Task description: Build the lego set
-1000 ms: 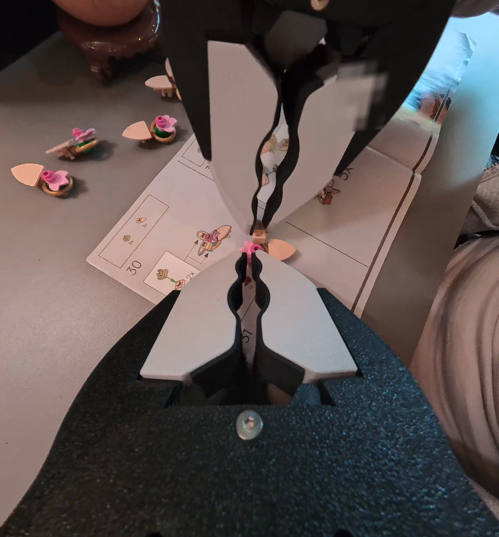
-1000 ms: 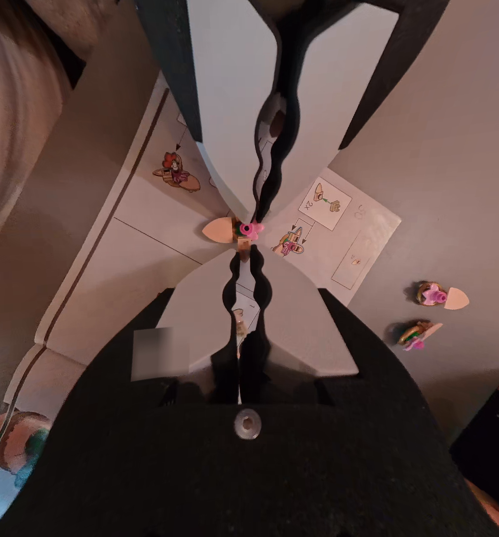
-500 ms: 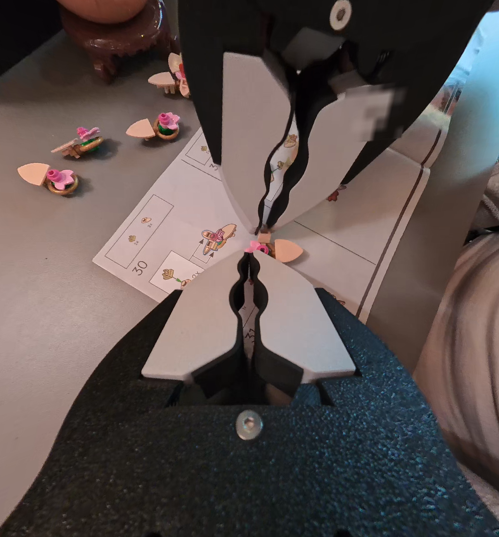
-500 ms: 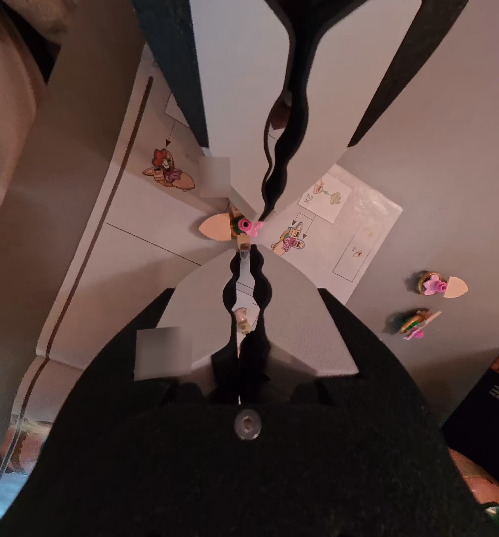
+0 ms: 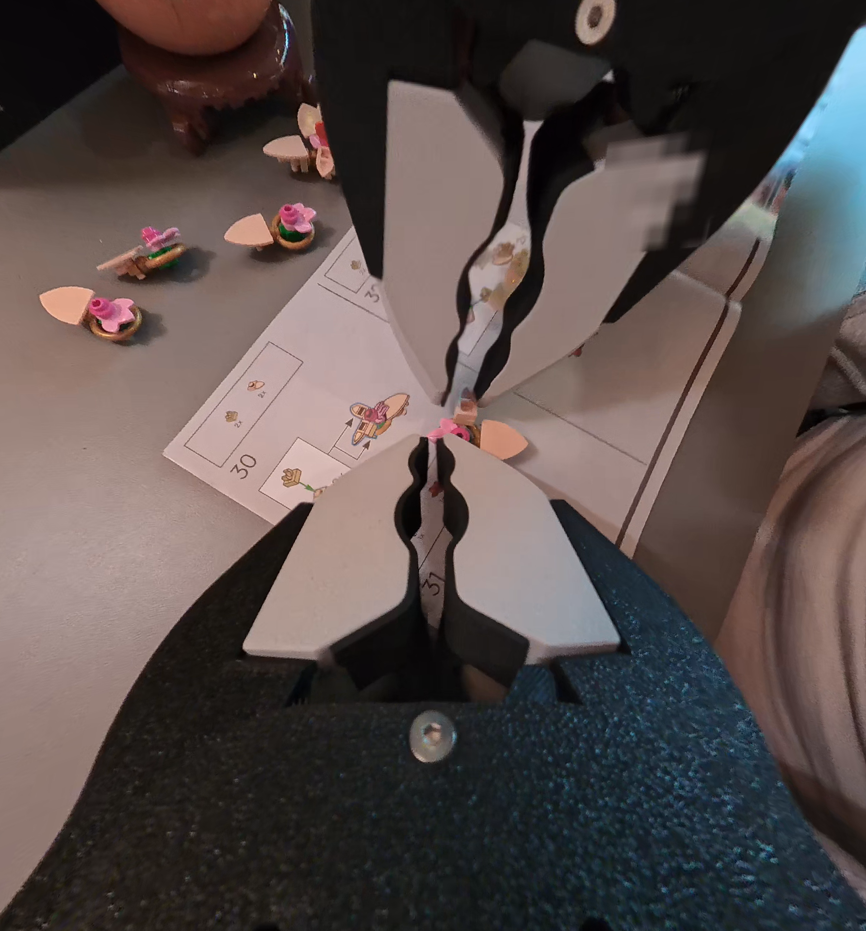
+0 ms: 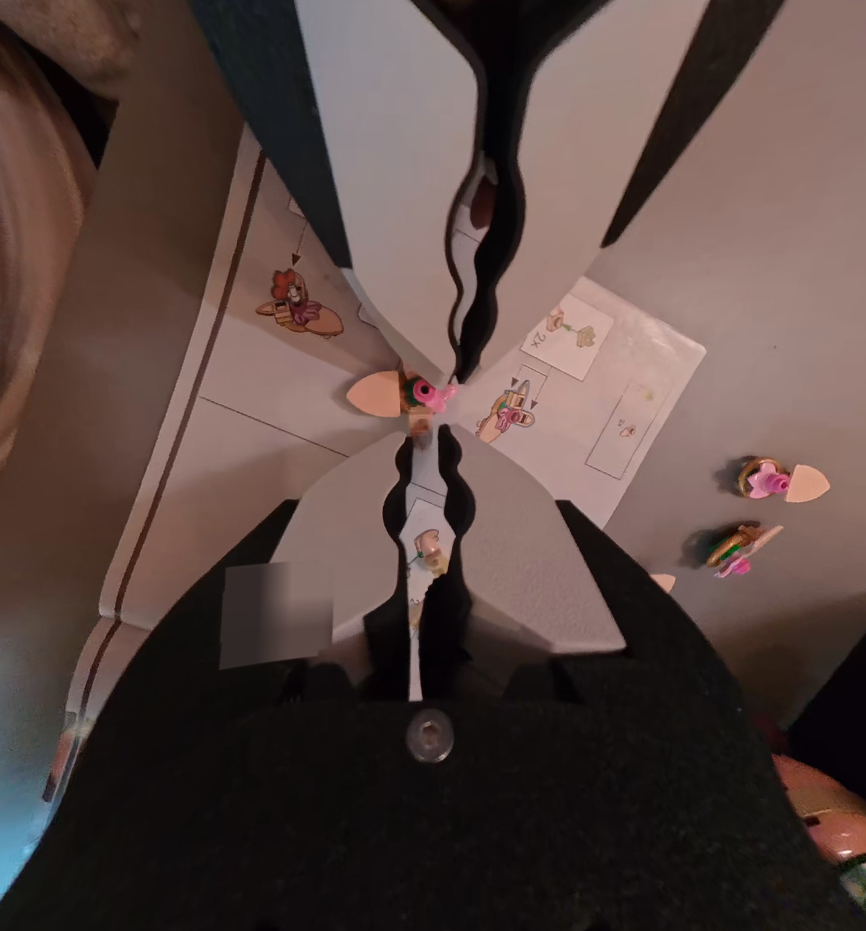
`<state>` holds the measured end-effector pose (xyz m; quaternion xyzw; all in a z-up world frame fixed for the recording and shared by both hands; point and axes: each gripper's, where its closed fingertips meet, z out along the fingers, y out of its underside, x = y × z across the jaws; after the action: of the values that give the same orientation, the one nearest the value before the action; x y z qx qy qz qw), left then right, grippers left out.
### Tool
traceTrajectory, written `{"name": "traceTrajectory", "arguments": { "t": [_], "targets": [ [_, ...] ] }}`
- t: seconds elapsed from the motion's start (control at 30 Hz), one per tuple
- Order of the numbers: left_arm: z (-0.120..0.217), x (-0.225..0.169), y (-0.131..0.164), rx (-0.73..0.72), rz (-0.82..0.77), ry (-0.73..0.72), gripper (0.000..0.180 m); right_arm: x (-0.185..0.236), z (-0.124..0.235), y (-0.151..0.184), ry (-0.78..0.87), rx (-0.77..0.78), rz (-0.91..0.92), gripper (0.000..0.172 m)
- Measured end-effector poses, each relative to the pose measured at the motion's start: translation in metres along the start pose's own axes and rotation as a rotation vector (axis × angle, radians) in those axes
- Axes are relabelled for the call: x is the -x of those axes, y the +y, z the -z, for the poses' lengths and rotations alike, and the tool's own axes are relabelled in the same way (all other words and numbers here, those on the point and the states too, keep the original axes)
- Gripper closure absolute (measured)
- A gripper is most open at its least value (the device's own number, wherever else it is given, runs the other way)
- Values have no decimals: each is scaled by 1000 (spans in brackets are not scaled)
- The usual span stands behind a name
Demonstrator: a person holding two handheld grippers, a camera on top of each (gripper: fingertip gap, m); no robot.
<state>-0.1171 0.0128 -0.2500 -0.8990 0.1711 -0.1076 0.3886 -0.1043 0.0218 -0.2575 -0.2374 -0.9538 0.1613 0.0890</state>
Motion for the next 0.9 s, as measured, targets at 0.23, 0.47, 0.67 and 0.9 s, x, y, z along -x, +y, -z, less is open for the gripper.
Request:
{"name": "traceTrajectory", "arguments": {
  "t": [0.23, 0.47, 0.67, 0.9],
  "targets": [
    [15, 8, 0, -45, 33, -5, 175, 5, 14, -6, -73, -260, -137, 165],
    [12, 2, -2, -49, 22, -8, 173, 6, 14, 0, -89, -363, -224, 172],
    [-3, -5, -4, -27, 19, 12, 170, 8, 10, 1, -74, -390, -243, 172],
    [-6, -6, -4, -12, 3, 13, 171, 9, 7, -2, -72, -393, -236, 172]
  ]
}}
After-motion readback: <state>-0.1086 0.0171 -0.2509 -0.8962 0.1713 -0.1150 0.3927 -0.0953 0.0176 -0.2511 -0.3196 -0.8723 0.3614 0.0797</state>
